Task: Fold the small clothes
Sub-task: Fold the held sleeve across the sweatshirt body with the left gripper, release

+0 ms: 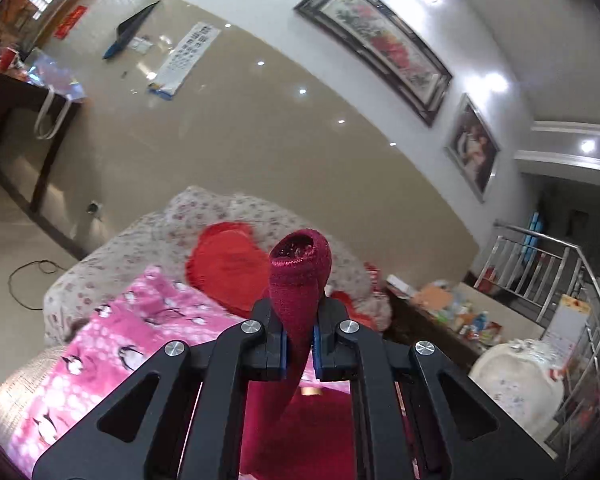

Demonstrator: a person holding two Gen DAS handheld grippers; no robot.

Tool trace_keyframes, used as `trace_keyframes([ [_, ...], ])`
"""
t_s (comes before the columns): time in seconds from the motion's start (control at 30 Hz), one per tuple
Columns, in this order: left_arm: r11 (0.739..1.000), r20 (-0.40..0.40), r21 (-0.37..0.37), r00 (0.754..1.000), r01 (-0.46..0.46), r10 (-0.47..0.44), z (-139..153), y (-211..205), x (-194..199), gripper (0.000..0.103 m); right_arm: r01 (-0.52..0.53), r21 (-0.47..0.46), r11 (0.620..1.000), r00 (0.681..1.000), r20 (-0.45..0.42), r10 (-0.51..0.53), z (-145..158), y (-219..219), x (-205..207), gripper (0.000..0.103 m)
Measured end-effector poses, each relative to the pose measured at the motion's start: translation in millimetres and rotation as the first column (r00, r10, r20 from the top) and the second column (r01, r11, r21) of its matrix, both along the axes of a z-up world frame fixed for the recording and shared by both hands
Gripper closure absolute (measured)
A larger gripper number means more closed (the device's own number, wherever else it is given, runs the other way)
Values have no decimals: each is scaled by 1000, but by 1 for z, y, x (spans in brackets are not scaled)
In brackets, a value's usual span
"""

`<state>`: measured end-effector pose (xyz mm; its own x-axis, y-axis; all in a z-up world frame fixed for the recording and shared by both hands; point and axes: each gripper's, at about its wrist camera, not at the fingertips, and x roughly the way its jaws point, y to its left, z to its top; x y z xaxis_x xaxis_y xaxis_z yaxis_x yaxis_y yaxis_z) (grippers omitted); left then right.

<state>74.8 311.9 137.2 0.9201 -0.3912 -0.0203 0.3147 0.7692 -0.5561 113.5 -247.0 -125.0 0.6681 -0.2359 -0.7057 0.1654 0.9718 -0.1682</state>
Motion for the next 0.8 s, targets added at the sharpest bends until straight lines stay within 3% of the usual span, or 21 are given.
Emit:
trace_keyframes([
  [0.2, 995, 38, -81, 998, 56, -53, -2, 3, -33, 96, 0, -1, 1000, 1000, -1, 0, 0, 0, 0, 3],
  [0.33, 1000, 68, 17, 997, 18, -20, 7, -8, -44, 96, 0, -2, 1000, 1000, -1, 0, 0, 0, 0, 3],
  [0.47, 997, -49, 21, 995, -80, 81, -18, 5, -23, 96, 1, -7, 1000, 1000, -1, -1, 0, 0, 0, 3],
  [0.53, 996, -122, 7, 989, -86, 86, -35, 7, -8, 96, 2, -7, 1000, 1000, 0, -2, 0, 0, 0, 3],
  [0.63, 997, -168, 74, 985, -26, 38, -47, -27, 9, 96, 3, -8, 1000, 1000, 1, -3, 0, 0, -1, 3],
  [0.8, 976, -232, 118, 960, 185, -155, -69, -133, 61, 96, 6, -10, 1000, 1000, 6, -6, 1, -1, -1, 3],
])
